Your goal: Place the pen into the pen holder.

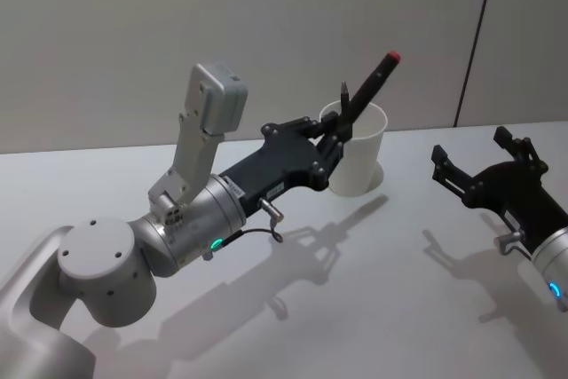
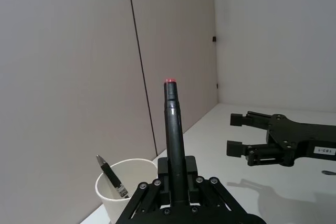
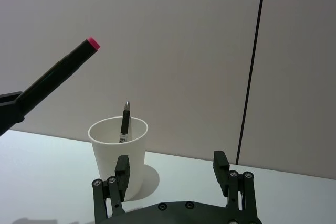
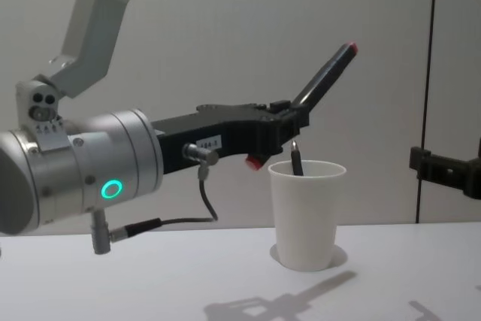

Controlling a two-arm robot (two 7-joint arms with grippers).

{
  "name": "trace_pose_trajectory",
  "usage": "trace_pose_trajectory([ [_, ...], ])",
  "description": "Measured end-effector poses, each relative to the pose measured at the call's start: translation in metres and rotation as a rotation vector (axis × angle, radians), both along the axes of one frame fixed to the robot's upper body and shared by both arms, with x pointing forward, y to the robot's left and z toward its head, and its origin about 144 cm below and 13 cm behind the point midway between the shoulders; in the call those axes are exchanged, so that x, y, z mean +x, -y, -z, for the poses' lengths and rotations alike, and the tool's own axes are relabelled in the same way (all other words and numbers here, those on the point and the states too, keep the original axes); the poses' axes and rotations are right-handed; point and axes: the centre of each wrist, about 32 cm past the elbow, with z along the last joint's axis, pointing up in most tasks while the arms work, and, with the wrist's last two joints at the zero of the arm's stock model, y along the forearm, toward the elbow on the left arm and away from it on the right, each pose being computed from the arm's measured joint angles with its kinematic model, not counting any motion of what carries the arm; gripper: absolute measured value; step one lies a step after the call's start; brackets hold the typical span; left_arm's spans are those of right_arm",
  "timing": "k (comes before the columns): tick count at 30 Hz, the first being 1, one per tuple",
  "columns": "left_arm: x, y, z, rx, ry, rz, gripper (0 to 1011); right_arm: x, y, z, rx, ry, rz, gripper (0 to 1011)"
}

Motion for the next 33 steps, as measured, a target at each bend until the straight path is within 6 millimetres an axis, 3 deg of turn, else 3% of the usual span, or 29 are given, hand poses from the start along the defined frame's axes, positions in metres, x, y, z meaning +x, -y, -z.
trace_pose_trajectory([
  [33, -0.0032, 0.0053, -0.0005, 0.023, 0.010, 0.045, 180, -0.0026, 0.0063, -0.0048, 0.068, -0.016, -0.062, 1001],
])
